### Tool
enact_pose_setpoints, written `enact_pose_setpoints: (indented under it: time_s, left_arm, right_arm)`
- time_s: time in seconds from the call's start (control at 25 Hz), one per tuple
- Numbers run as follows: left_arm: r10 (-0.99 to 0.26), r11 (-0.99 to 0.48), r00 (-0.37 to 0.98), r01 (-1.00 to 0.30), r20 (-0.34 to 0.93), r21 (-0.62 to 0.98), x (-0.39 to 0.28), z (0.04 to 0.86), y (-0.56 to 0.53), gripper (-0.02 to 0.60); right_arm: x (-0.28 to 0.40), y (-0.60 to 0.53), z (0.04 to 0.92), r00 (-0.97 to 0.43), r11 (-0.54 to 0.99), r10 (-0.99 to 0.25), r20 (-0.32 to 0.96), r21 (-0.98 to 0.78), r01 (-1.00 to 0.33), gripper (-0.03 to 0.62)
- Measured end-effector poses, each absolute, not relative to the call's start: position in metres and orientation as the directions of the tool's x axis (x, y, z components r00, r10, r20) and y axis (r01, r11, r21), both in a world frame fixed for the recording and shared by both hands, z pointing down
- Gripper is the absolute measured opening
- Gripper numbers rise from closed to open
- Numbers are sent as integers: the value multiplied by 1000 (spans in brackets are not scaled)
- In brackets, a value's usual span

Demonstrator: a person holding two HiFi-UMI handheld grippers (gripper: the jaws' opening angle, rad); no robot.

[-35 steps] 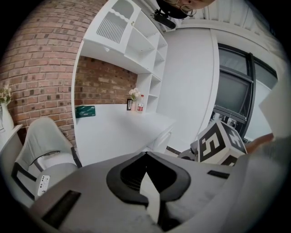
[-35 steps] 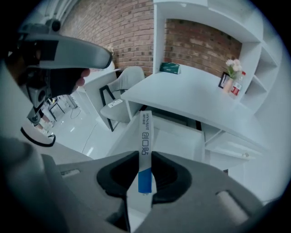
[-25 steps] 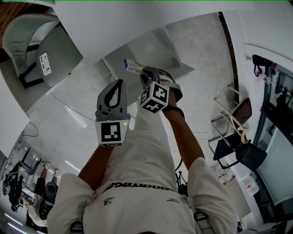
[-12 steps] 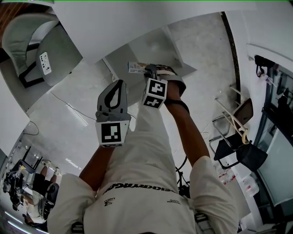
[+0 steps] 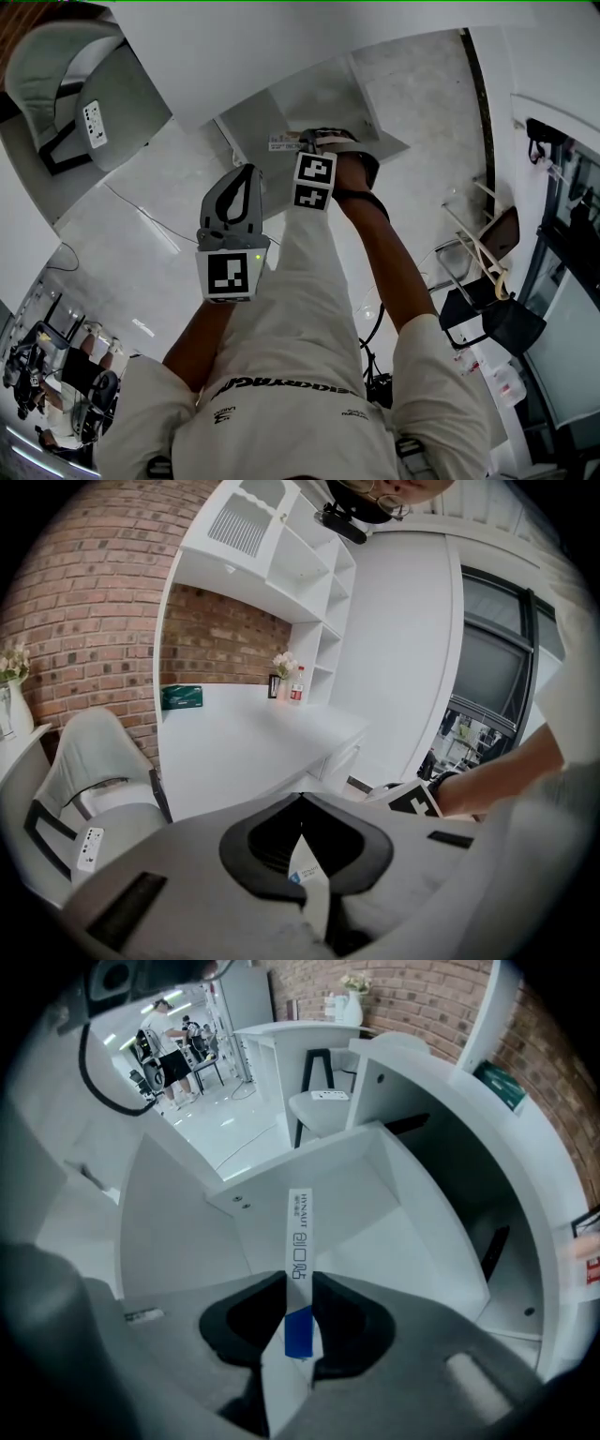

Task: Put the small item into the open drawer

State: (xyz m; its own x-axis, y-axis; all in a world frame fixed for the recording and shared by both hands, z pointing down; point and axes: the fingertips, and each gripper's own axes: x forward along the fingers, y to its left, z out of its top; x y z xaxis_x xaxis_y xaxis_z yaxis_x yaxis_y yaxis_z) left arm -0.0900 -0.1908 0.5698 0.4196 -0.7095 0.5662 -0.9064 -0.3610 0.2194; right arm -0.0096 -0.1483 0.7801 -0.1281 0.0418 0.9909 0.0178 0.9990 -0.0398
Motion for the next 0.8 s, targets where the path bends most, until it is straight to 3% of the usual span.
enact_pose_setpoints:
  time_s: [0.8]
  left_arm:
    - [-728, -345, 399, -916, 557, 205, -98, 576, -190, -3]
  right_arm:
    - [-9, -144, 810, -90, 994, 87, 992, -80, 73, 84]
